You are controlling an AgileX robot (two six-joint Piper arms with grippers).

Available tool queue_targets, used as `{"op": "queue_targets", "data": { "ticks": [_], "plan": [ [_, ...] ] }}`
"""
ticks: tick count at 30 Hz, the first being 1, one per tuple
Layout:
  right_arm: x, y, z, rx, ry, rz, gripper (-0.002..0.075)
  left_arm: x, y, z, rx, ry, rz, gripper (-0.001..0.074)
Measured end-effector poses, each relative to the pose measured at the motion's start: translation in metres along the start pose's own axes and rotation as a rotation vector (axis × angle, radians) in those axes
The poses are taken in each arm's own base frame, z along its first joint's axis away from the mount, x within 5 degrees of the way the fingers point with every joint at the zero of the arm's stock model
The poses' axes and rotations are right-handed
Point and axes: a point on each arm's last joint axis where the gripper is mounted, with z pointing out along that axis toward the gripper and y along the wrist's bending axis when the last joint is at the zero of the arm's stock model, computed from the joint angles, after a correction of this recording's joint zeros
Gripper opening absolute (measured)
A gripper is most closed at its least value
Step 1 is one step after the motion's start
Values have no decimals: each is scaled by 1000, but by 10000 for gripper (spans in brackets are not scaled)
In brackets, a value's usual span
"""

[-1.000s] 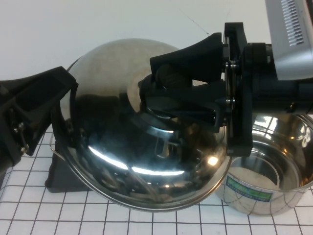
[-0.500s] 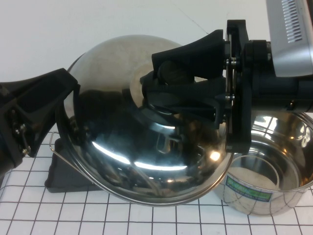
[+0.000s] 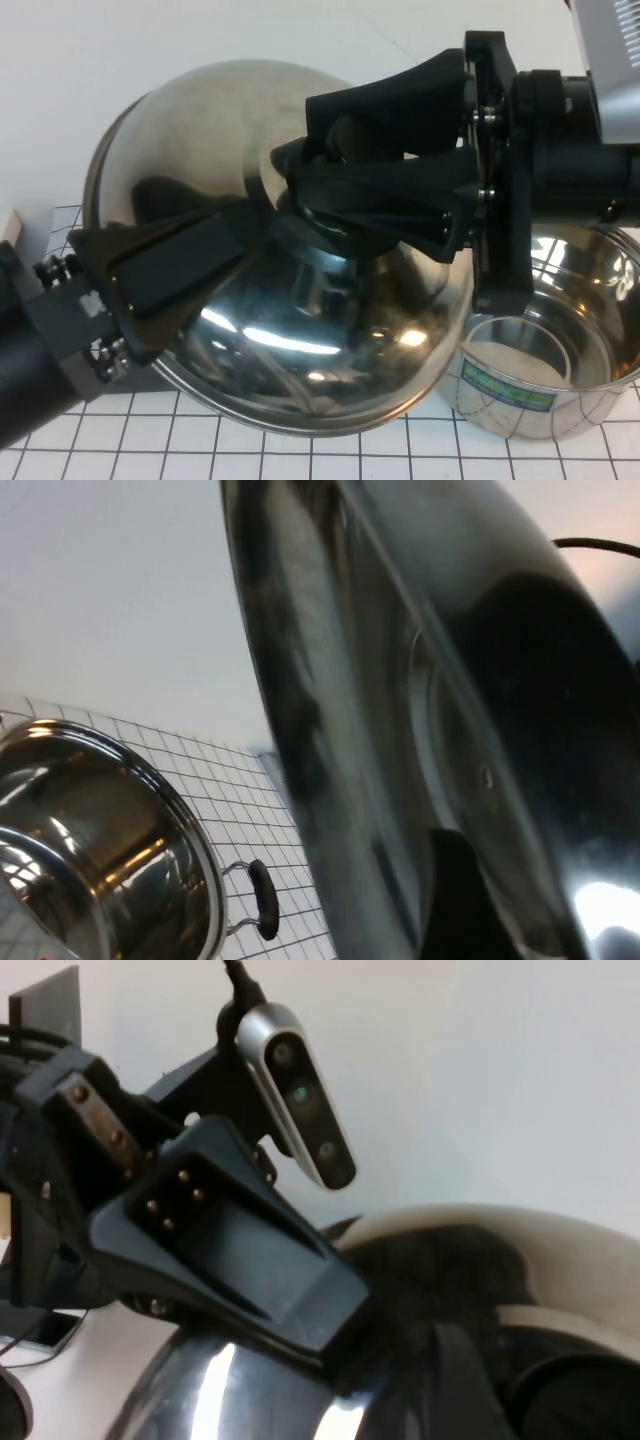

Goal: Put pot lid on rack
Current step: Hand over the pot lid

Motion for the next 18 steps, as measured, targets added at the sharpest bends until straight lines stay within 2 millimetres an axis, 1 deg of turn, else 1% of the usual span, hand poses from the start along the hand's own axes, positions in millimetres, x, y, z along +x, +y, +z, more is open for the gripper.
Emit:
{"op": "queue_targets", "data": {
  "ticks": [1, 3, 5, 6, 15, 16, 18],
  "plan": [
    [0, 0, 0, -1, -2, 1, 337, 0, 0, 0, 4, 2, -4, 337],
    [0, 0, 0, -2, -2, 1, 337, 1, -2, 0, 17, 9, -14, 273],
    [0, 0, 0, 0, 1, -4, 337, 2, -3, 0, 37, 23, -21, 173],
    [1, 0, 0, 2, 4, -4, 337, 3, -4, 0, 42, 28, -9, 153],
    [3, -2, 1, 21, 17, 83, 342, 3, -5, 0, 51, 35, 37, 130],
    [3, -3, 1, 31, 21, 95, 361, 4, -5, 0, 49, 36, 47, 111],
    [4, -5, 1, 58, 31, 110, 439, 4, -4, 0, 43, 40, 72, 112]
  ]
}}
